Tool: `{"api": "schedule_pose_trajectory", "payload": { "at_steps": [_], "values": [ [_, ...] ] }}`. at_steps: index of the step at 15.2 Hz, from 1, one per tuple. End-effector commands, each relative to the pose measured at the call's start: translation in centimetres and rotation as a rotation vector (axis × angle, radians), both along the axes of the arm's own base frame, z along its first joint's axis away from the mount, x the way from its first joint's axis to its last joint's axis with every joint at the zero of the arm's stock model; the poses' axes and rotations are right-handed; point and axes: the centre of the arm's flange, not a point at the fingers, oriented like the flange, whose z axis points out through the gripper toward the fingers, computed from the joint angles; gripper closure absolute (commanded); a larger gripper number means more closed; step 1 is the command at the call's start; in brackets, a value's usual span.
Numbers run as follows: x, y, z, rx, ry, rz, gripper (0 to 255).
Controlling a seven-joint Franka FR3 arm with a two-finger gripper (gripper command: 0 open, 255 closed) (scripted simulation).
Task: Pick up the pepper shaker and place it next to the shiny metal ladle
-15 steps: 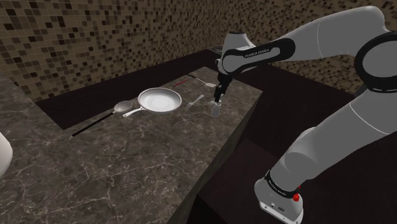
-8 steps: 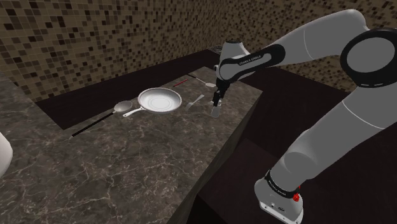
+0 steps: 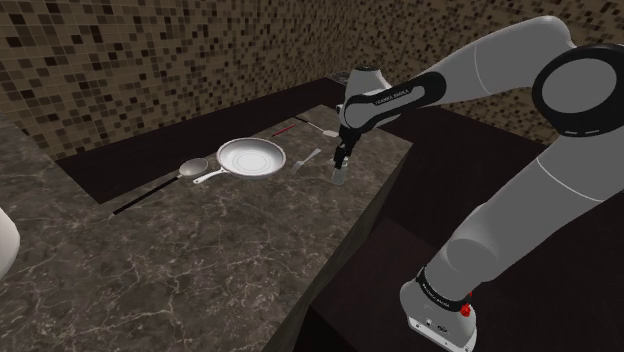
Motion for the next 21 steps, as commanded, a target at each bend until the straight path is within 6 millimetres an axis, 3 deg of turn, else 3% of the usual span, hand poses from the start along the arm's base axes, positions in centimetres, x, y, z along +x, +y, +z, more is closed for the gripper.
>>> {"api": "schedule_pose_trajectory", "payload": {
  "at_steps": [1,10,21],
  "values": [
    [0.0,0.0,0.0,0.0,0.0,0.0,255],
    [0.0,0.0,0.0,0.0,0.0,0.0,255],
    [0.0,0.0,5.8,0.0,0.0,0.0,255]
  ]
}}
